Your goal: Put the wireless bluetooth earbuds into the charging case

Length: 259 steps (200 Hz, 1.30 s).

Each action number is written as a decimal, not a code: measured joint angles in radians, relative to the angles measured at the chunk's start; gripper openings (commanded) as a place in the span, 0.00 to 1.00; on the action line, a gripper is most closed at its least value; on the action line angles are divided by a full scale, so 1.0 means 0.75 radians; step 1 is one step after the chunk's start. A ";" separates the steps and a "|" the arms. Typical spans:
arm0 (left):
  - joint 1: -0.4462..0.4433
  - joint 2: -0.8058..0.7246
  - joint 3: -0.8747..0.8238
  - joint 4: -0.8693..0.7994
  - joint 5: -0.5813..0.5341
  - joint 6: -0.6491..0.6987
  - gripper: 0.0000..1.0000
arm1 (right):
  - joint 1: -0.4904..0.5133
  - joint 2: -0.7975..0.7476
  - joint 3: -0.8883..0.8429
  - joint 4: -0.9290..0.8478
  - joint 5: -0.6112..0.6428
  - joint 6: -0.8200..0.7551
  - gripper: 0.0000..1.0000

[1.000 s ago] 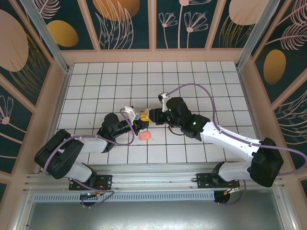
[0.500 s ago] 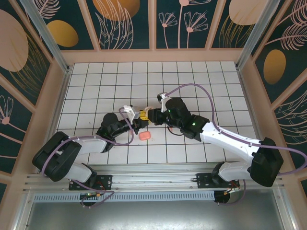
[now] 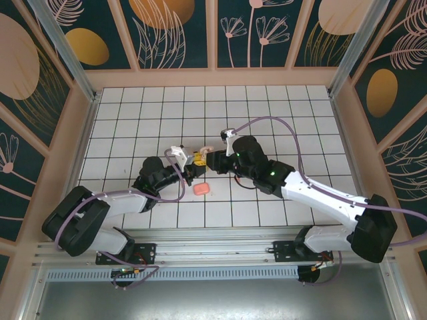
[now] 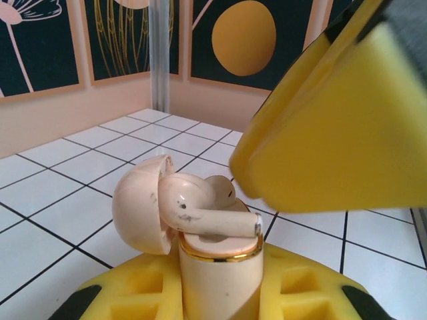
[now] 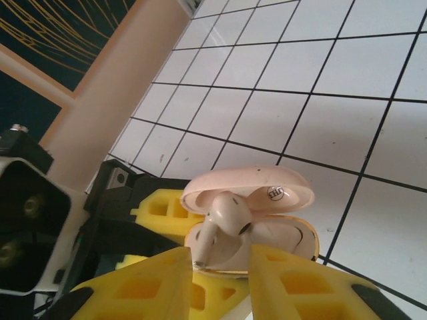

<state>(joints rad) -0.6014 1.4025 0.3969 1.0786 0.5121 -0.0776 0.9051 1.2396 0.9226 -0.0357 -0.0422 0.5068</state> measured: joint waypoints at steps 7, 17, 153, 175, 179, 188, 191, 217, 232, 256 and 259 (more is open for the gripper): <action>0.000 -0.007 0.000 -0.011 -0.004 0.010 0.09 | -0.007 -0.011 0.000 0.000 -0.017 0.009 0.32; 0.000 -0.012 0.000 -0.024 -0.007 0.025 0.09 | -0.024 -0.025 0.000 0.001 -0.047 0.033 0.33; 0.000 -0.024 0.026 -0.191 -0.010 0.164 0.09 | -0.215 0.040 0.134 -0.237 -0.513 0.245 0.35; 0.000 -0.025 0.030 -0.199 -0.011 0.174 0.09 | -0.215 0.096 0.154 -0.279 -0.547 0.245 0.35; 0.000 -0.026 0.030 -0.200 -0.011 0.174 0.09 | -0.215 0.107 0.157 -0.284 -0.552 0.245 0.34; 0.000 -0.030 0.030 -0.203 -0.011 0.174 0.09 | -0.215 0.128 0.166 -0.296 -0.563 0.244 0.34; 0.000 -0.032 0.030 -0.204 -0.011 0.175 0.09 | -0.215 0.135 0.170 -0.299 -0.566 0.244 0.34; 0.000 -0.038 0.030 -0.215 -0.011 0.184 0.09 | -0.215 0.176 0.196 -0.319 -0.584 0.240 0.32; 0.000 -0.038 0.030 -0.221 -0.011 0.186 0.09 | -0.215 0.191 0.208 -0.325 -0.592 0.240 0.32; 0.000 -0.038 0.030 -0.223 -0.011 0.190 0.09 | -0.215 0.209 0.228 -0.334 -0.600 0.235 0.32; 0.000 -0.038 0.030 -0.224 -0.011 0.193 0.09 | -0.215 0.211 0.231 -0.335 -0.600 0.233 0.31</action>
<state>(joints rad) -0.6014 1.3743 0.4191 0.9108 0.5041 0.0669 0.7437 1.3975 1.0962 -0.2871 -0.4919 0.6819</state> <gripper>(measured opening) 0.209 0.319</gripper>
